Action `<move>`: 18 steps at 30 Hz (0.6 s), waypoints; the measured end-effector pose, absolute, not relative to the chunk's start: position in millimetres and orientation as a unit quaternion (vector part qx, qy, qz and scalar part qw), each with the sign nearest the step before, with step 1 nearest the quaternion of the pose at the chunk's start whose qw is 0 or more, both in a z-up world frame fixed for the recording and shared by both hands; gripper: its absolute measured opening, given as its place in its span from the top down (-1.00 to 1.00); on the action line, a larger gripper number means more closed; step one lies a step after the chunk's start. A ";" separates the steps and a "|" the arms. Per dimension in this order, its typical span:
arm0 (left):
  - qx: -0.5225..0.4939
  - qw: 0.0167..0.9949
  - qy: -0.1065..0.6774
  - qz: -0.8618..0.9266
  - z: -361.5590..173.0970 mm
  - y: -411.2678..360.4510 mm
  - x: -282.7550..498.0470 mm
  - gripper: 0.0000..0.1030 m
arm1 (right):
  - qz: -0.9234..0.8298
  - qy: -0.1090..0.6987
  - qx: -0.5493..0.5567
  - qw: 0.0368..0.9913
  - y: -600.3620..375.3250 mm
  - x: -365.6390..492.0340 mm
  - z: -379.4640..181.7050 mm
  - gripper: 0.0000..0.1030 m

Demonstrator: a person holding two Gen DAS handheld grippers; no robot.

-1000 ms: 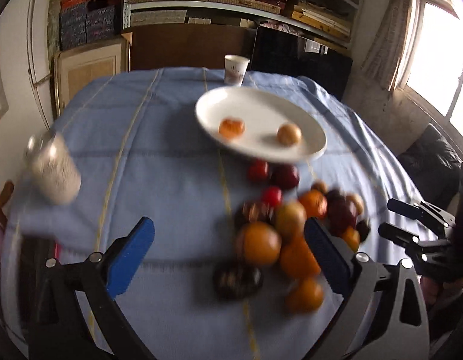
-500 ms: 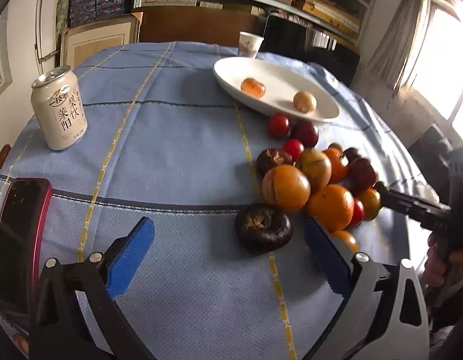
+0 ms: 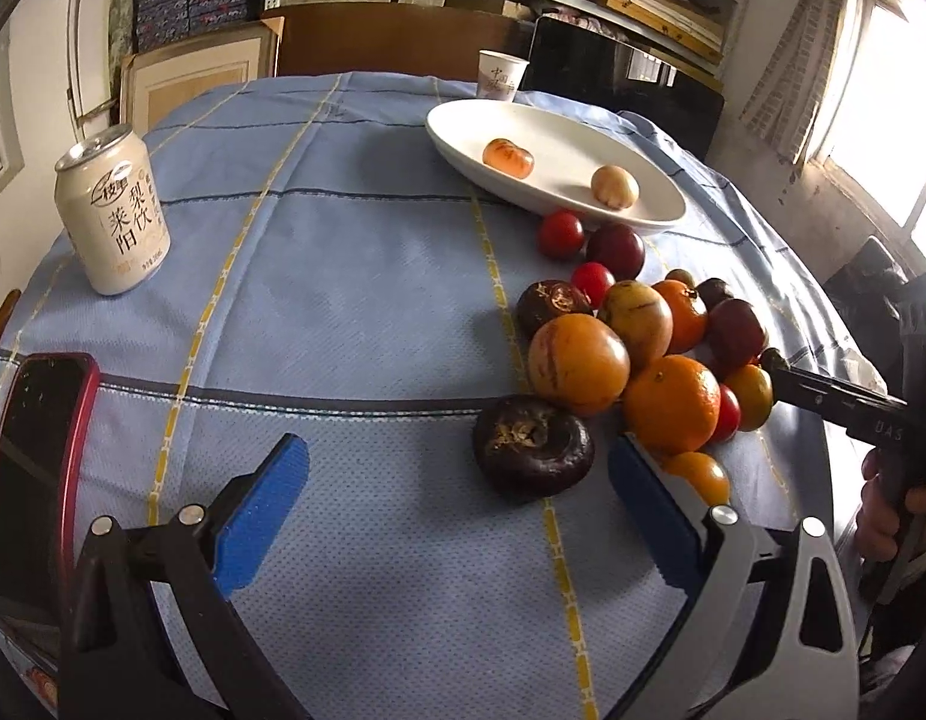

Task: Organize fruits
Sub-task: 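Grasp the wrinkled dark purple fruit with the right tool while the left tool grasps a dark brown fruit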

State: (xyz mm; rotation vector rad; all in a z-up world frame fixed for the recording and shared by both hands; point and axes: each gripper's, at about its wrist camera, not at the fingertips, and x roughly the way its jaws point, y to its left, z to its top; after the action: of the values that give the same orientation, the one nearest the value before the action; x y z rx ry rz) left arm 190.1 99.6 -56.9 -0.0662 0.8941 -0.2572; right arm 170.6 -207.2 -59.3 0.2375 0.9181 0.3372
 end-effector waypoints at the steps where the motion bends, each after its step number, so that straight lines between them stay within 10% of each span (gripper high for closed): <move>1: -0.033 0.893 0.432 -0.124 -57.3 99.9 190.5 -0.91 | 0.165 0.441 0.121 0.874 -208.8 172.1 -60.1 0.05; 11: -0.019 0.893 0.432 -0.122 -60.5 95.1 191.9 -0.88 | 0.197 0.423 0.184 0.865 -223.6 173.8 -63.7 0.19; 18: 0.001 0.886 0.440 -0.149 -64.0 75.8 195.0 -0.42 | 0.202 0.421 0.208 0.859 -229.5 174.3 -68.0 0.19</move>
State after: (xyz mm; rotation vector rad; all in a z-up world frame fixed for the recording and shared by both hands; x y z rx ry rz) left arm 195.0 75.8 -64.0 0.0015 0.9151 -0.3101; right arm 174.3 -229.5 -68.0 0.4363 0.8839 0.4250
